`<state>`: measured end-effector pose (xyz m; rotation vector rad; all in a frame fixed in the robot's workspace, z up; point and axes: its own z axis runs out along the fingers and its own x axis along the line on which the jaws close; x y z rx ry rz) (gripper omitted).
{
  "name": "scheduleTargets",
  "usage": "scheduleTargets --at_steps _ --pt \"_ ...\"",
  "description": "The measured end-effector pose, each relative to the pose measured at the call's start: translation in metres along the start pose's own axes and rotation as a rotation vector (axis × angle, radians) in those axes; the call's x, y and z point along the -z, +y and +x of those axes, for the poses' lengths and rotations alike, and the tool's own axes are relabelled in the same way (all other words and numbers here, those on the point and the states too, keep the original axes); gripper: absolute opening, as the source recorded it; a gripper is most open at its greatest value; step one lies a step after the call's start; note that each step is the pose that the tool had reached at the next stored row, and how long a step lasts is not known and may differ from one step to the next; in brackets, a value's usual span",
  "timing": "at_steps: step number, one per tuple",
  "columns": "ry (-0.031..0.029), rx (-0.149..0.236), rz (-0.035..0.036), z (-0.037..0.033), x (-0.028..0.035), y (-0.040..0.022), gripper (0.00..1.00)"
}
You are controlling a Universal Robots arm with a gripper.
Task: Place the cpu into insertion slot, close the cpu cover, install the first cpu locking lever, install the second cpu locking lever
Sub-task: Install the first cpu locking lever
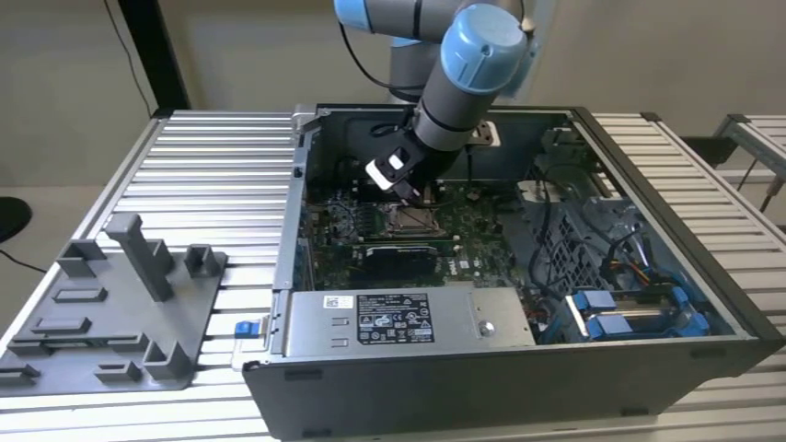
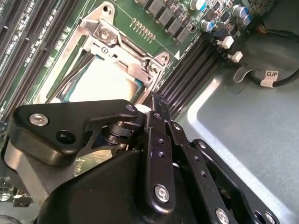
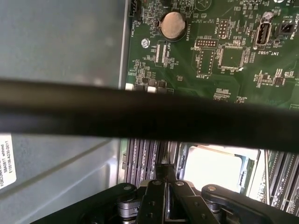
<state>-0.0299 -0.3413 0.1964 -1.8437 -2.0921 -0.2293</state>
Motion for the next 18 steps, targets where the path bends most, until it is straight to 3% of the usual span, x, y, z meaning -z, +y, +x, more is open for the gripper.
scheduleTargets --at_steps 18 --pt "-0.0054 -0.001 0.0005 -0.0016 0.0009 0.0123 0.00"
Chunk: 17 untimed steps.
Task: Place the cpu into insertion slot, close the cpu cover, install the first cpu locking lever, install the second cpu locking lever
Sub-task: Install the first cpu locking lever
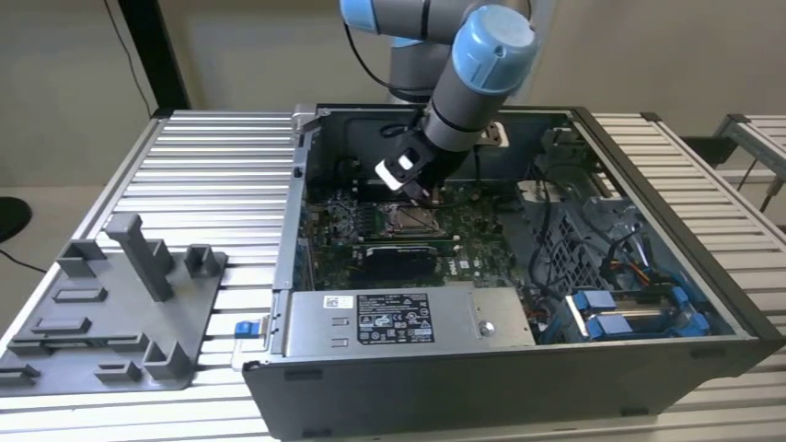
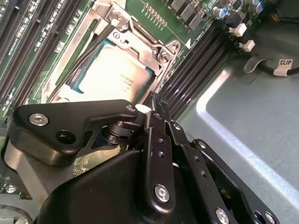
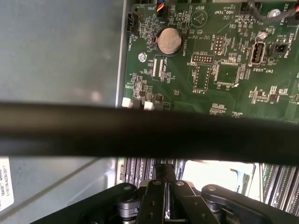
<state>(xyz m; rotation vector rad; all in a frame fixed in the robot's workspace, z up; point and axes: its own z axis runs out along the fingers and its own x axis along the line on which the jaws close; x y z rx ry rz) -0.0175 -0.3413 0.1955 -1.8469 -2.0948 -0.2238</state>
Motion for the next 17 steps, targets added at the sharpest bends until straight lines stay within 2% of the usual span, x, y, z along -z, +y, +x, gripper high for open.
scheduleTargets --at_steps 14,17 --pt "-0.0026 -0.001 0.0009 -0.0011 0.0003 0.0081 0.00" --pt "-0.0013 -0.002 0.0037 0.0000 0.0032 0.0078 0.00"
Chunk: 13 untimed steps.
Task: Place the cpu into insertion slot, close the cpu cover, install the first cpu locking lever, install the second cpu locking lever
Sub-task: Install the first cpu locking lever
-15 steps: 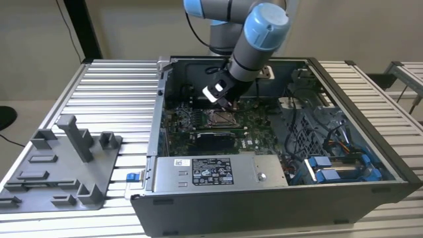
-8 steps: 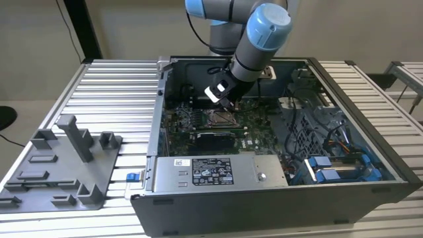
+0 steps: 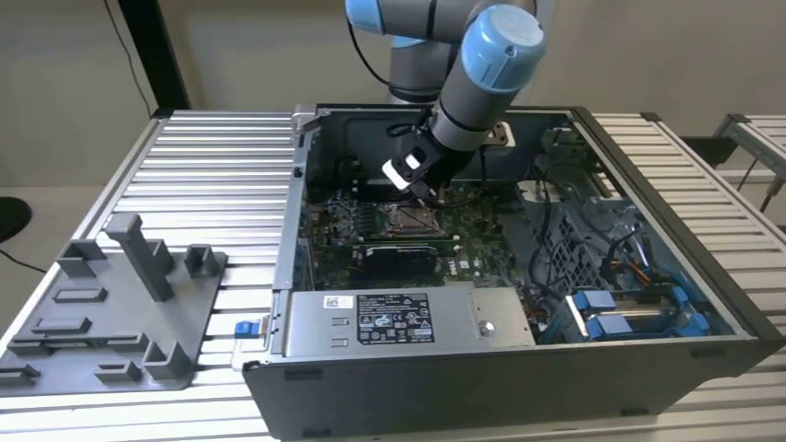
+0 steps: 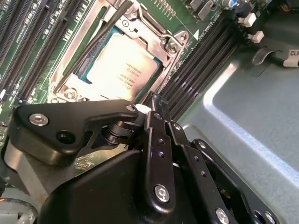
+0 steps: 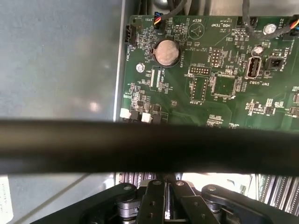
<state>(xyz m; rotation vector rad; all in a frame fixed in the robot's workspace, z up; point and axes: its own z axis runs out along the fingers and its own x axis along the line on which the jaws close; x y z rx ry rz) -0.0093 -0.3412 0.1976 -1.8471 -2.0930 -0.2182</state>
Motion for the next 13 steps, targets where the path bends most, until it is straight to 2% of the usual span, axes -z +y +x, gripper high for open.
scheduleTargets --at_steps 5,9,13 --pt "0.0050 -0.001 -0.0006 0.0042 0.0112 -0.0038 0.00" --pt "0.0116 0.000 -0.0015 0.0072 0.0185 -0.0125 0.00" --pt "0.0153 0.000 -0.0020 0.0088 0.0217 -0.0239 0.00"
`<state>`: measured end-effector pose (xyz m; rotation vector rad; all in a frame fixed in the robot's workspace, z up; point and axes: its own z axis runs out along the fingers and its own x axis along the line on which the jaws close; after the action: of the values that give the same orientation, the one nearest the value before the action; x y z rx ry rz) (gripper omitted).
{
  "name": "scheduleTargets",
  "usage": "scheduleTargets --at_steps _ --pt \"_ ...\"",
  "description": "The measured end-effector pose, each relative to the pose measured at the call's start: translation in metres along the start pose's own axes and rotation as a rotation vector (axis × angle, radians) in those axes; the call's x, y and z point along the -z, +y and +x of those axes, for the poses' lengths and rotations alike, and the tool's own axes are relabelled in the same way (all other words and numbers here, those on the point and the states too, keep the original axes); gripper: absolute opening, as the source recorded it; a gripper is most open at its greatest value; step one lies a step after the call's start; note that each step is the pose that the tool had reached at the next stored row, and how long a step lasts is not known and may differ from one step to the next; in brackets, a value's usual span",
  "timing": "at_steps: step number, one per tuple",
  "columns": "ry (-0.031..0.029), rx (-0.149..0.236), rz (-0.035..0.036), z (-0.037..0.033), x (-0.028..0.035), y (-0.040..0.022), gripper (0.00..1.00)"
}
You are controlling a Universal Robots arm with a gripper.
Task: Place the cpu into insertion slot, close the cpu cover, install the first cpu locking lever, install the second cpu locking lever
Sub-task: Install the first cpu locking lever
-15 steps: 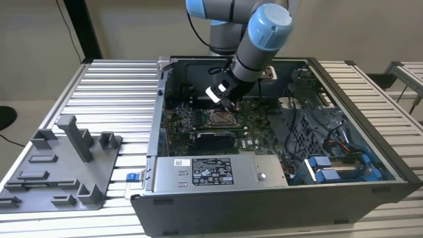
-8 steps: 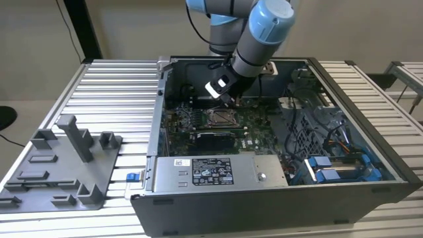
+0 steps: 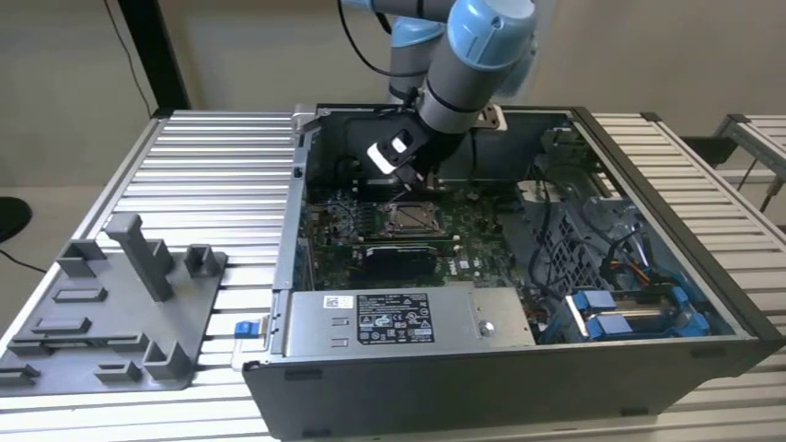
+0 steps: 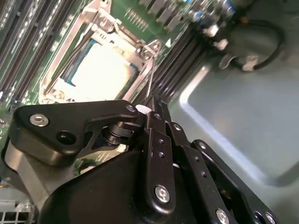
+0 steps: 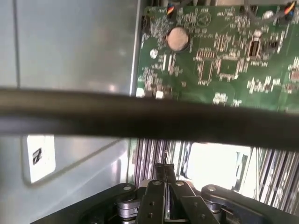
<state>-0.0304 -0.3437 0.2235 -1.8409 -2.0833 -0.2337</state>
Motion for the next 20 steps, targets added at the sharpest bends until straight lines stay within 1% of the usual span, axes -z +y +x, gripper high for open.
scheduleTargets --at_steps 2,5,6,8,9,11,12,14,18,20 --pt "0.0008 0.000 -0.0001 0.0005 0.0003 -0.0075 0.00" --pt "0.0007 0.000 -0.0001 0.0015 -0.0015 -0.0208 0.00" --pt "0.0010 0.000 -0.0003 0.0018 -0.0019 -0.0240 0.00" --pt "0.0070 0.002 -0.0039 0.0018 -0.0023 -0.0250 0.00" --pt "0.0114 0.004 -0.0077 0.0015 -0.0030 -0.0250 0.00" --pt "0.0233 0.009 -0.0146 0.0010 -0.0044 -0.0252 0.00" --pt "0.0272 0.010 -0.0170 0.0006 -0.0058 -0.0254 0.00" --pt "0.0274 0.010 -0.0170 -0.0006 -0.0073 -0.0262 0.00" --pt "0.0274 0.011 -0.0186 -0.0030 -0.0132 -0.0280 0.00" --pt "0.0273 0.011 -0.0184 -0.0039 -0.0145 -0.0279 0.00"
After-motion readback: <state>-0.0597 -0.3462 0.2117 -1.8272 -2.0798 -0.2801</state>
